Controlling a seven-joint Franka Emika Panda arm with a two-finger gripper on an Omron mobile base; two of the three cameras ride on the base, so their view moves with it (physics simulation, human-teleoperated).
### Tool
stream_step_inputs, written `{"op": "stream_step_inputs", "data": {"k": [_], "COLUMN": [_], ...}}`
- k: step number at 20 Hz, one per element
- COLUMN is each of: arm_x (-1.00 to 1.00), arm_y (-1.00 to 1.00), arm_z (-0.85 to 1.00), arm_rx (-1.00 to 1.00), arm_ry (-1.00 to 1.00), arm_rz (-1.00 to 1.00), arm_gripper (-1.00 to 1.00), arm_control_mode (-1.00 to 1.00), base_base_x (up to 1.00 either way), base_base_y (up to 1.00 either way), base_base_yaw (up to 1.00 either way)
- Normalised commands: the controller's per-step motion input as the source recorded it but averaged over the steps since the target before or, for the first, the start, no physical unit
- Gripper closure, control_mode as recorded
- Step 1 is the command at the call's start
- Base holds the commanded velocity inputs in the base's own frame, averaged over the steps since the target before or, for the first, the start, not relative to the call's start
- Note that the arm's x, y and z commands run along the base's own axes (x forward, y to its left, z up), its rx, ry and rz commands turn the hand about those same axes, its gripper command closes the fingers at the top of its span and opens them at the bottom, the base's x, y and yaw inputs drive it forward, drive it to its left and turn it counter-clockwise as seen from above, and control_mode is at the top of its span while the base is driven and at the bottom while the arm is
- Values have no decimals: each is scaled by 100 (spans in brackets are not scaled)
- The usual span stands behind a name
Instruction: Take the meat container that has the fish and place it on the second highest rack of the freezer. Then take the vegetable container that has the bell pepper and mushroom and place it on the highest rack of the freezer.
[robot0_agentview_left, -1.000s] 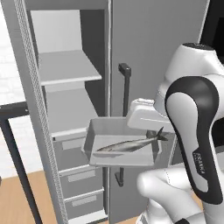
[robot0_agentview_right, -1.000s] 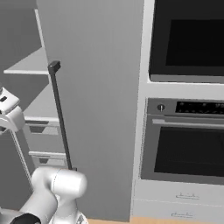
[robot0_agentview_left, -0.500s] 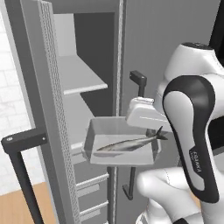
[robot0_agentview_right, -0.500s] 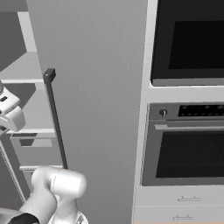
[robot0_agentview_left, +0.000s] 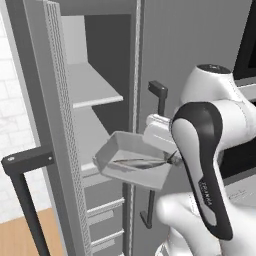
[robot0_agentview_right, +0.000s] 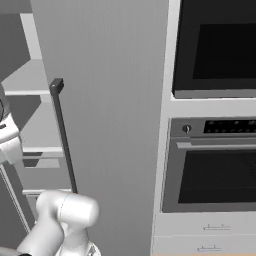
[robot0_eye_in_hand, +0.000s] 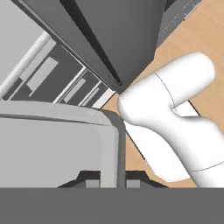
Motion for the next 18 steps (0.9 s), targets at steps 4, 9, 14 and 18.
{"op": "stream_step_inputs", "data": {"k": [4, 9, 14, 18], "arm_x": [70, 73, 85, 93], "arm_y": [39, 96, 65, 54], "arm_z": [-65, -48, -42, -49], "arm_rx": [0, 0, 0, 0], "arm_ry": [-1, -5, 0, 0], "arm_rz": [-39, -36, -34, -30], "arm_gripper": [100, 100, 100, 100], "arm_control_mode": [-100, -100, -100, -100], "base_base_x": [0, 0, 0, 0], "base_base_y": [0, 0, 0, 0], "base_base_yaw": [0, 0, 0, 0]}}
